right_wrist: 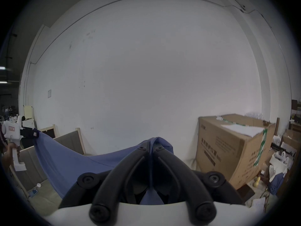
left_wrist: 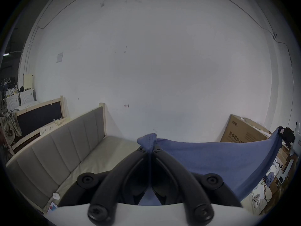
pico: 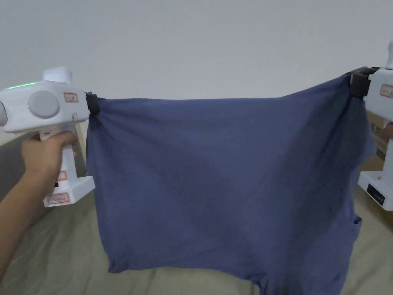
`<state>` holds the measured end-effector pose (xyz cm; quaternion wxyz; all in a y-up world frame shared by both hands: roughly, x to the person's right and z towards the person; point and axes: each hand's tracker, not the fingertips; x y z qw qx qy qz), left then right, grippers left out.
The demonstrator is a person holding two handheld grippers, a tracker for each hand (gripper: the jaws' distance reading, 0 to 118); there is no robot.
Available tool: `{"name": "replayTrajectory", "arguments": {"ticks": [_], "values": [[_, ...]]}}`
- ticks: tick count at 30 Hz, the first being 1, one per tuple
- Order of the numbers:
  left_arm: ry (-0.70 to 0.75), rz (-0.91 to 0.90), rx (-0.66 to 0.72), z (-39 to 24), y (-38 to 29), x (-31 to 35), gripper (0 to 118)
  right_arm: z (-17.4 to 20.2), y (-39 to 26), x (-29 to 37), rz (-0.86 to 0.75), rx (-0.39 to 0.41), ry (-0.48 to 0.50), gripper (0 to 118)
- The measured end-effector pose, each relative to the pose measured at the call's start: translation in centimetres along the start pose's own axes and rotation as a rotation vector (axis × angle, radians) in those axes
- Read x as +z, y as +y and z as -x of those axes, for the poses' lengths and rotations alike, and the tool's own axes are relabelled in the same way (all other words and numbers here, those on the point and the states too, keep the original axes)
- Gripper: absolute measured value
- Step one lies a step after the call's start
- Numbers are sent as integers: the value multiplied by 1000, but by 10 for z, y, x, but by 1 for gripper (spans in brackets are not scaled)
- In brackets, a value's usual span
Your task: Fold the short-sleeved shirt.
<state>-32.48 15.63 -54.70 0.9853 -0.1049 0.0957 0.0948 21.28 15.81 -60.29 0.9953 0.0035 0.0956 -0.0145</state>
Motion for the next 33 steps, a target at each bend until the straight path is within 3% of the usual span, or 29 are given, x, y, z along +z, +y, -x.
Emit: {"name": "replayTrajectory", "arguments": {"ticks": [6,11,23,33], "values": [[12,-51,-14,-9,26,-21,1,1,31,-30,-45,22,-2,2],[27,-45,-57,-12,11,-52,1,-1,7,-52,-18,51,-6,2],[32,148,-52,9,-126,-132,1,-14,-149,-96,215,42,-9,2],[19,323,-32,38,-249,-92,1,-26,-260,-37,392,-28,26,2]]}}
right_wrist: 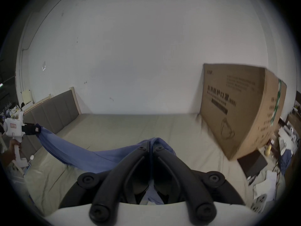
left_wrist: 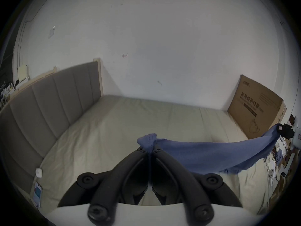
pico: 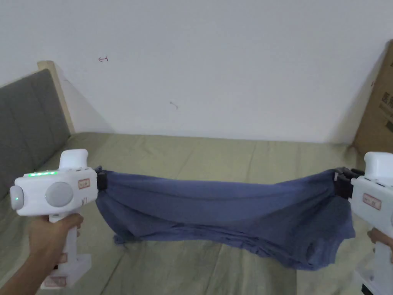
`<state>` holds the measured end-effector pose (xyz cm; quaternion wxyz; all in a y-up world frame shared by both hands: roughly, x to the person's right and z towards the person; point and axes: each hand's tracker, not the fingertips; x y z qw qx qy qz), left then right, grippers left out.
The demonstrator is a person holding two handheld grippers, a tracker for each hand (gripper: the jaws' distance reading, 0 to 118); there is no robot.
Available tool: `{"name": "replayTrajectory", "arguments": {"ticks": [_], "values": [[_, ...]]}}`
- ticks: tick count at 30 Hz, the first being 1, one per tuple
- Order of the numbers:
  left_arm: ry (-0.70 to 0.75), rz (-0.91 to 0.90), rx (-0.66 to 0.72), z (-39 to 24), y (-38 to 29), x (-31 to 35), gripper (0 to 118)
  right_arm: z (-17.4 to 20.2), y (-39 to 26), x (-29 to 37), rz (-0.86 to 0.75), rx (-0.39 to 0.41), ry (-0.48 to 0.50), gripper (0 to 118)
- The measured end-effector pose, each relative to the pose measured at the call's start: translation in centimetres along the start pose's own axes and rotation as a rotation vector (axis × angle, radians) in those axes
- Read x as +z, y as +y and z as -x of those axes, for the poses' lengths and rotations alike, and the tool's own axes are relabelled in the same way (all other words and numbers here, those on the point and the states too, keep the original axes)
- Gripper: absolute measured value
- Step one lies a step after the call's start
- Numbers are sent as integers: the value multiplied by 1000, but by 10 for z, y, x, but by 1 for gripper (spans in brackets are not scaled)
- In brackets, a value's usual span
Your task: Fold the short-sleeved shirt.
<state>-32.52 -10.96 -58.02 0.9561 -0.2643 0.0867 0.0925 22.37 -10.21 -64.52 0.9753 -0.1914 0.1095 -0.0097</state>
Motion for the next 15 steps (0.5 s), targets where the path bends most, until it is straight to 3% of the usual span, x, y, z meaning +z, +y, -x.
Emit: {"name": "replayTrajectory", "arguments": {"ticks": [15], "values": [[30,246,35,48,-197,116,1,3,-178,165,215,-149,60,2]]}}
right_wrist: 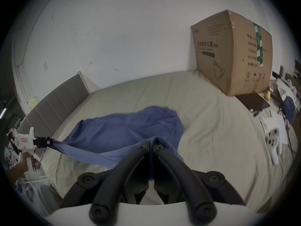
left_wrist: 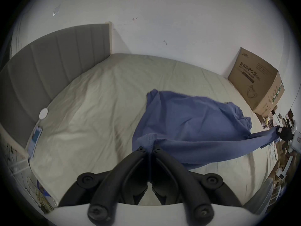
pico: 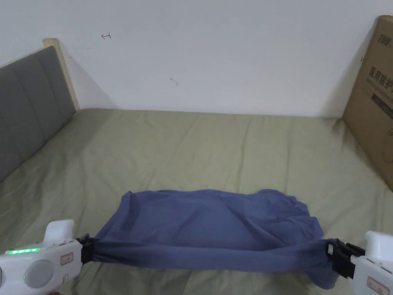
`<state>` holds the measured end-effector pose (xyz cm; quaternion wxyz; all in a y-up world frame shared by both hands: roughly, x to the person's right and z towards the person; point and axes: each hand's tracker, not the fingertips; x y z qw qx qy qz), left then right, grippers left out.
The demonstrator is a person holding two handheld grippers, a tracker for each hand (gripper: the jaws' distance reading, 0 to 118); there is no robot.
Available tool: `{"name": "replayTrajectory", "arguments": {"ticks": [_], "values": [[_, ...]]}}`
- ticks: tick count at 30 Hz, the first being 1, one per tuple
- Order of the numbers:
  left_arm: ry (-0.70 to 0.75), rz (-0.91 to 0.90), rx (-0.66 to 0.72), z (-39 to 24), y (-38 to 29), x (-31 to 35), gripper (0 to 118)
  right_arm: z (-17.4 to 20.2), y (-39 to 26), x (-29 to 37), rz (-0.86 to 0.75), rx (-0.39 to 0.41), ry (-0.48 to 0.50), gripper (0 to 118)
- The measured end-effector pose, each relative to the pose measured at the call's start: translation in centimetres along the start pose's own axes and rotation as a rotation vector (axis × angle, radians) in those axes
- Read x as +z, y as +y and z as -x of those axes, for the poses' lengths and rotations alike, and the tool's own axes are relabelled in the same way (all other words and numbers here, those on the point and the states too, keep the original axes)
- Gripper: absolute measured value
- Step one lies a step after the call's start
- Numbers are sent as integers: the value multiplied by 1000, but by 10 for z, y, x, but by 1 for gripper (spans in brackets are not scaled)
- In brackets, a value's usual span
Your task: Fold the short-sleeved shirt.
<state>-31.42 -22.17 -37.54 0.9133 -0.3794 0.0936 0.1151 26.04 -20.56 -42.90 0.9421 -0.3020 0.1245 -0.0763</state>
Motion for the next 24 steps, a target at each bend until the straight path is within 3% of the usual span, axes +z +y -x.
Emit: {"name": "replayTrajectory", "arguments": {"ticks": [12,19,24], "values": [[47,110,36,22,-108,26,1,2,-97,43,169,5,-49,2],[74,178,13,22,-134,12,1,-8,-148,20,349,-67,-130,2],[90,200,-5,16,-132,9,2,-1,-153,19,350,-99,-163,2]]}}
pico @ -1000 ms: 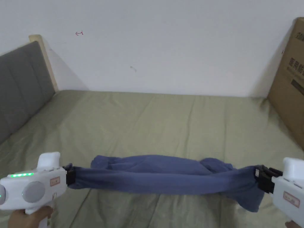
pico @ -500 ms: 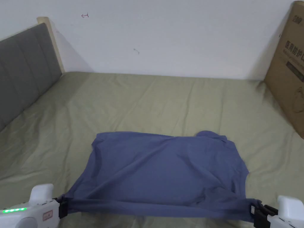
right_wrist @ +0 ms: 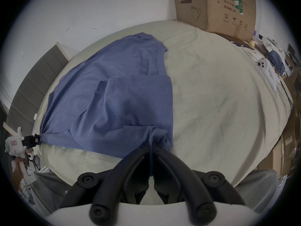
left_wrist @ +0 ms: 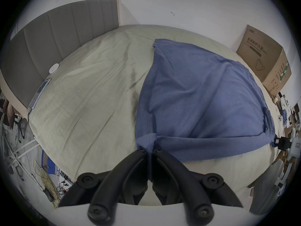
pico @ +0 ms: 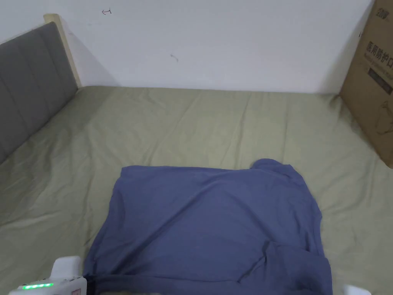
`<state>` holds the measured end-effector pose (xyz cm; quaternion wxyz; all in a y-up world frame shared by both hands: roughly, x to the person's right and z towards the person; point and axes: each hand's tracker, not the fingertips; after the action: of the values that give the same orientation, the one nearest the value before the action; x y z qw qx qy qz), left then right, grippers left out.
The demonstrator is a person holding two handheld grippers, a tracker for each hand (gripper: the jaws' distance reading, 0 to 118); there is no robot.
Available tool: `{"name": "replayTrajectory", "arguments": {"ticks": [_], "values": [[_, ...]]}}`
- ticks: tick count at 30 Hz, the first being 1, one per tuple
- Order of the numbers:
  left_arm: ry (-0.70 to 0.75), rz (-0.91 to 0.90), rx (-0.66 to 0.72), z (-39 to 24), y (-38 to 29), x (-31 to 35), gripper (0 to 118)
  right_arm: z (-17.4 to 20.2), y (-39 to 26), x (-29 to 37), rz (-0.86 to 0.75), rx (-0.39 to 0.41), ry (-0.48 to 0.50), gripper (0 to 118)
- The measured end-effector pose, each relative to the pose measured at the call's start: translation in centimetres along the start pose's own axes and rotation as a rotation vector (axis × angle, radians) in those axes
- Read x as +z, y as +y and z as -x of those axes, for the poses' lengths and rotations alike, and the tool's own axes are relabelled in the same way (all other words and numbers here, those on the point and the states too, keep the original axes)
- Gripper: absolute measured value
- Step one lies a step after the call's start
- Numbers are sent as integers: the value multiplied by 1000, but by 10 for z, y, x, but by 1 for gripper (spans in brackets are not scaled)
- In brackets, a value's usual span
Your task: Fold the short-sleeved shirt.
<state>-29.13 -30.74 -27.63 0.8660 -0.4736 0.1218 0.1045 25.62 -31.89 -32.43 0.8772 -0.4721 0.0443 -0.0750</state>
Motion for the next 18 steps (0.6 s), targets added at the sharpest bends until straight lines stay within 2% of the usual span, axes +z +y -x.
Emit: {"name": "replayTrajectory", "arguments": {"ticks": [2,3,4,5,6,7,11,15,18], "values": [[-17,18,14,-2,7,6,7,5,8,12,-25,0,-5,3],[-16,19,30,-3,11,11,27,8,13,20,-40,3,1,24],[-19,16,50,-6,16,20,56,11,21,28,-66,12,10,51],[-61,-33,84,-9,22,32,79,14,31,38,-107,32,27,80],[-100,-99,90,-11,27,43,94,18,40,47,-153,50,37,102],[-124,-175,95,-16,35,59,94,24,51,60,-222,71,36,107],[-159,-390,84,-38,70,112,94,53,94,112,-472,130,19,108],[-94,-589,11,-65,90,151,94,78,117,151,-678,155,-2,109],[-51,-723,-42,-83,96,168,92,96,123,166,-775,220,-34,108]]}}
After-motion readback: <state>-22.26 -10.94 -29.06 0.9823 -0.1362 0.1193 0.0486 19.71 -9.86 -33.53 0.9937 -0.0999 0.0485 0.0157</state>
